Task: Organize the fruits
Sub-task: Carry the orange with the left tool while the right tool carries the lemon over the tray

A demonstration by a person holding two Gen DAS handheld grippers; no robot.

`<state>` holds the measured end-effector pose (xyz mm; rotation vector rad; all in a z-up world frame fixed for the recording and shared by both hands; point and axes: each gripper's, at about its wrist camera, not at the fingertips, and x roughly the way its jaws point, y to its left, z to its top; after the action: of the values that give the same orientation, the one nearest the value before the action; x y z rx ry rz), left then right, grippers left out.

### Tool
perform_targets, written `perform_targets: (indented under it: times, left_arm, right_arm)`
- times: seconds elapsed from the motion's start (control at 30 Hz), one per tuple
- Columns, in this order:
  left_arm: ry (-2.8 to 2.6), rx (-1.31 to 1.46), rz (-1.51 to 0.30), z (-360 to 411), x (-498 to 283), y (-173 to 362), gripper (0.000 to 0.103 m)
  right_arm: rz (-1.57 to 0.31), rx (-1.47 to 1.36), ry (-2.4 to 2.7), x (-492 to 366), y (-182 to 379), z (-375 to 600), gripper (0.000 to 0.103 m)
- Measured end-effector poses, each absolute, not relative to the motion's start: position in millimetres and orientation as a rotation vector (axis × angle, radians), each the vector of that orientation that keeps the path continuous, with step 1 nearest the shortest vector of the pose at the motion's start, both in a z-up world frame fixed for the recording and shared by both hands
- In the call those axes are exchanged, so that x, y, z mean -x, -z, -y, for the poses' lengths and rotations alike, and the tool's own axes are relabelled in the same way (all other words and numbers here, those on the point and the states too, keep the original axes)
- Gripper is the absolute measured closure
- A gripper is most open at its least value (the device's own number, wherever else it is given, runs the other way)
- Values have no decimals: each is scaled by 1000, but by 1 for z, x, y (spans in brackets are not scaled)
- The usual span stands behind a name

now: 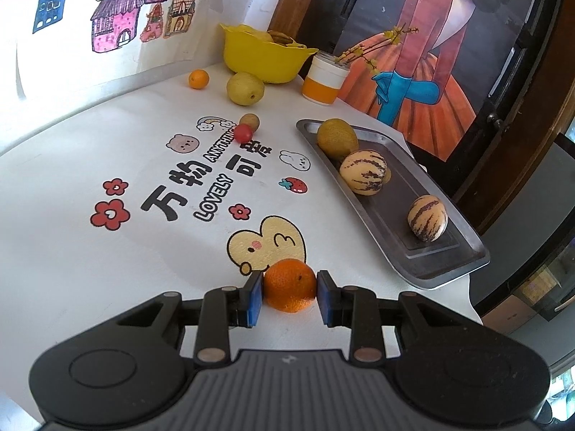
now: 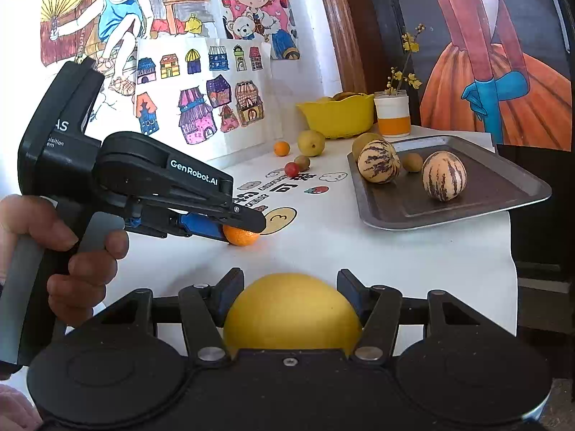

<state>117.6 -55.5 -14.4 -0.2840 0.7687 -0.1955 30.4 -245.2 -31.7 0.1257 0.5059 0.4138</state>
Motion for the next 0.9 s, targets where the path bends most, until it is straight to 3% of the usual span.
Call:
perform_targets:
  times: [0.57, 0.67, 0.73, 0.9]
  left_arm:
    - [215, 272, -757, 67, -122, 10, 69]
    - [215, 269, -765, 69, -124, 12, 69]
    - [213, 267, -768, 68, -124, 13, 69]
    - [203, 274, -772, 65, -124, 15, 69]
  right_arm:
    - [-493, -106, -396, -43, 21, 250, 47]
    - [-499, -60, -410, -39, 20, 249, 43]
    - [-505, -36, -420, -36, 22, 250, 33]
    - [-548, -53, -462, -31, 26, 254, 36]
